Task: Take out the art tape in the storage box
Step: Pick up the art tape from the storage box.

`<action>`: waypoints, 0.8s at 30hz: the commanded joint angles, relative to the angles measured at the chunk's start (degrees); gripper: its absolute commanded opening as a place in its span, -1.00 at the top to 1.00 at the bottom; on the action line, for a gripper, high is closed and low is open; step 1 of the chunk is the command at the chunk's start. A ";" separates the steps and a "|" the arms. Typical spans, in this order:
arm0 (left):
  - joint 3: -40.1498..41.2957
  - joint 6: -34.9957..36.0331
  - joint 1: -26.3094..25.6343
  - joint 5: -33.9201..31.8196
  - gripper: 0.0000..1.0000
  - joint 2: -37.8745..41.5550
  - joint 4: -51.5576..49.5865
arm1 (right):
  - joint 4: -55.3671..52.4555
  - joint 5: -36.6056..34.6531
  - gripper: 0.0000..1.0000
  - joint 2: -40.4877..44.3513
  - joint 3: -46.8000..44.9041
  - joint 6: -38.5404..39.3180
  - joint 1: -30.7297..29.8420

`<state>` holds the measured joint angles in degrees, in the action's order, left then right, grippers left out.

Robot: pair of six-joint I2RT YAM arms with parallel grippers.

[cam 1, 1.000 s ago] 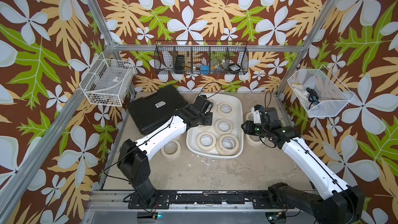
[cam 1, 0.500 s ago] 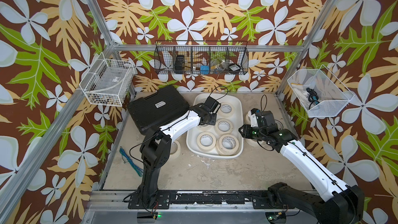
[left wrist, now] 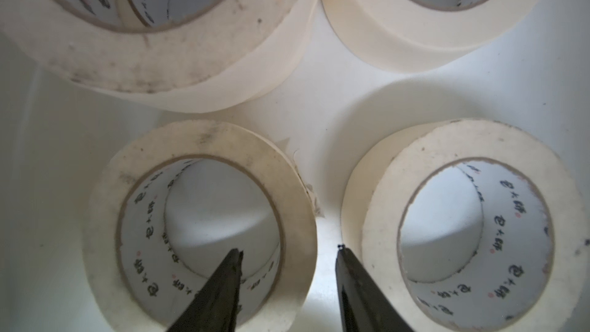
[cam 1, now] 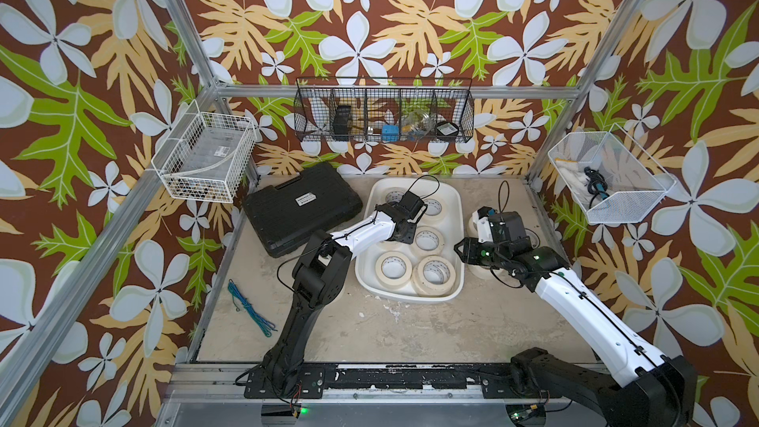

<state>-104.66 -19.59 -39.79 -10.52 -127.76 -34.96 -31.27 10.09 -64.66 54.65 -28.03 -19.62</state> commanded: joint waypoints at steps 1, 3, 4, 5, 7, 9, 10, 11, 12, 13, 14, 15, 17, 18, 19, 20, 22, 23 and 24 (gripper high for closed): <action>-1.39 0.61 0.02 -0.78 -0.03 -1.24 -0.48 | 0.62 -0.16 0.14 -0.08 0.02 0.93 -0.06; -1.84 0.62 0.05 -0.52 -0.02 -1.97 -0.55 | 0.63 -0.07 0.14 -0.11 0.16 1.05 -0.06; -2.03 0.70 0.00 -0.54 -0.02 -2.39 -0.50 | 0.75 0.01 0.14 -0.13 0.12 1.09 -0.06; -2.12 0.60 0.02 -0.63 -0.02 -2.77 -0.54 | 0.76 0.32 0.14 -0.19 0.15 1.24 -0.05; -2.30 0.65 -0.02 -0.20 -0.01 -3.31 -0.39 | 0.74 0.70 0.14 -0.20 0.28 1.31 -0.02; -2.30 0.72 -0.02 -0.16 0.02 -3.84 -0.11 | 0.77 0.69 0.14 -0.11 0.36 1.31 -0.04; -2.34 0.74 -0.02 -0.21 0.05 -4.16 0.00 | 0.76 0.77 0.14 -0.05 0.53 1.35 -0.06; -2.47 0.79 -0.02 -0.26 0.08 -4.45 -0.02 | 0.76 0.73 0.14 0.00 0.56 1.31 -0.03; -2.56 0.79 -0.02 -0.30 0.13 -4.67 -0.09 | 0.76 0.73 0.14 0.06 0.62 1.31 -0.06; -2.52 0.69 -0.02 -0.38 0.20 -4.69 -0.11 | 0.77 0.76 0.14 0.15 0.65 1.42 -0.07; -2.56 0.61 -0.02 -0.43 0.27 -4.54 -0.11 | 0.65 0.76 0.14 0.23 0.63 1.53 -0.05; -2.52 0.52 -0.02 -0.36 0.33 -4.39 -0.10 | 0.60 0.69 0.14 0.28 0.59 1.50 -0.05; -2.54 0.59 -0.02 -0.16 0.44 -3.65 -0.20 | 0.74 0.64 0.14 0.33 0.46 1.55 -0.07; -2.48 0.61 -0.06 -0.22 0.49 -3.19 -0.36 | 0.83 0.68 0.14 0.33 0.37 1.57 -0.07; -2.48 0.69 -0.16 -0.27 0.55 -2.50 -0.61 | 0.86 0.72 0.14 0.31 0.28 1.58 -0.07; -2.48 0.78 -0.19 -0.21 0.60 -1.77 -0.93 | 0.98 0.88 0.14 0.31 0.25 1.51 -0.07; -2.09 0.87 -0.20 -0.23 0.64 0.40 -1.70 | 1.27 1.07 0.14 0.37 -0.06 1.55 -0.03; -1.79 0.84 -0.22 -0.35 0.64 1.70 -2.23 | 1.30 1.12 0.14 0.28 -0.16 1.55 -0.04; -1.48 0.85 -0.28 -0.45 0.65 2.96 -2.74 | 1.41 1.26 0.14 0.23 -0.15 1.58 -0.02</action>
<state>-106.39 -19.25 -39.79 -10.22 -127.70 -36.53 -30.85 10.70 -64.45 54.74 -26.76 -19.62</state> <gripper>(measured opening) 0.228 0.429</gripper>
